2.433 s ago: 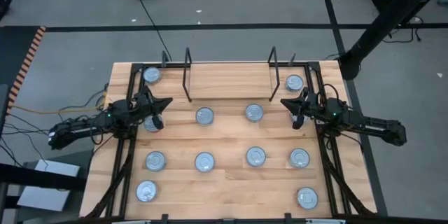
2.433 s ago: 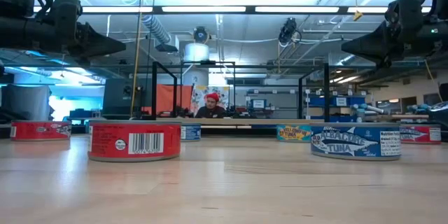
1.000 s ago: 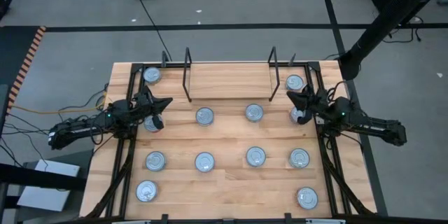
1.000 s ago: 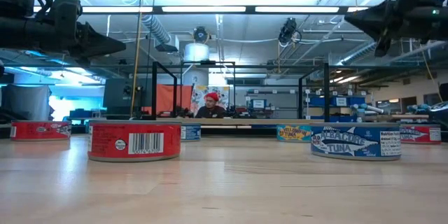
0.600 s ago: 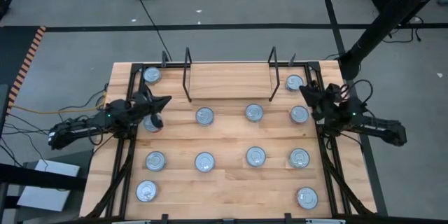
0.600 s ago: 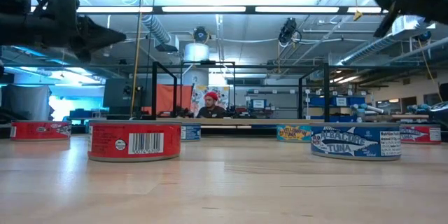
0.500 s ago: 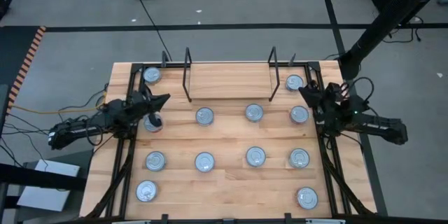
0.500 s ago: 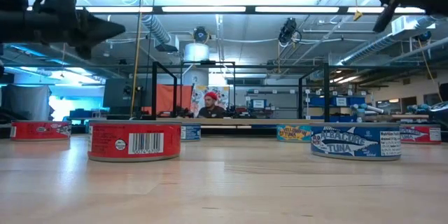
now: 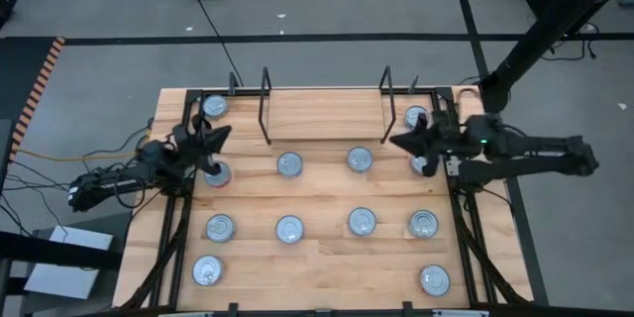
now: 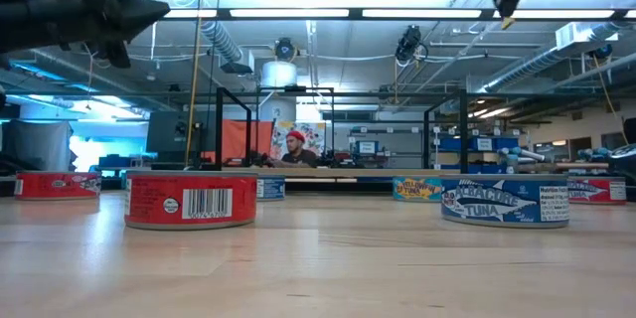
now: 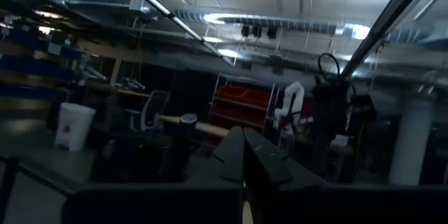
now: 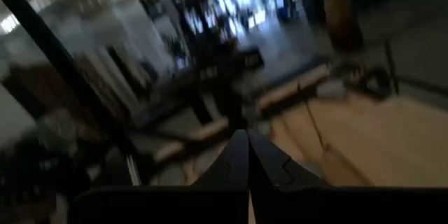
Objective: Stack canned seafood by type on shelf
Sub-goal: Put the blue tuna can on the shelf
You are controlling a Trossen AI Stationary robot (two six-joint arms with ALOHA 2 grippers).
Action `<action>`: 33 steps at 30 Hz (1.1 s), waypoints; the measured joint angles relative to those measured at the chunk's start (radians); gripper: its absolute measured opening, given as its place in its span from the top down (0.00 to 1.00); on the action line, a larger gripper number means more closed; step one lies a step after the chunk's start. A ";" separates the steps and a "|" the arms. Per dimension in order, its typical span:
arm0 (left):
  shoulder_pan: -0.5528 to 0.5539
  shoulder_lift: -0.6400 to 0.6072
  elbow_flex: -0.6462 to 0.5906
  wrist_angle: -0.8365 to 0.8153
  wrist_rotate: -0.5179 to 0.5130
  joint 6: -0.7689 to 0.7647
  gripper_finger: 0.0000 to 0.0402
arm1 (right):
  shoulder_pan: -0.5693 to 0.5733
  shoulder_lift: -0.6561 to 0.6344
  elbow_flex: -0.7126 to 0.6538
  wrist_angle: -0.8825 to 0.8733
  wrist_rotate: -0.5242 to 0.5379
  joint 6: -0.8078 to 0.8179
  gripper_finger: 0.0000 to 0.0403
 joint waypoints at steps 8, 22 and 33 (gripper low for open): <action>0.000 0.017 0.000 -0.040 0.000 -0.097 0.99 | 0.079 0.273 0.139 -0.051 -0.081 0.102 0.98; 0.000 0.132 0.000 -0.073 0.058 -0.117 0.99 | 0.249 0.563 0.267 -0.388 -0.095 0.345 0.92; 0.000 0.275 0.027 -0.102 0.088 -0.116 0.99 | 0.419 0.714 0.267 -0.601 -0.088 0.221 0.98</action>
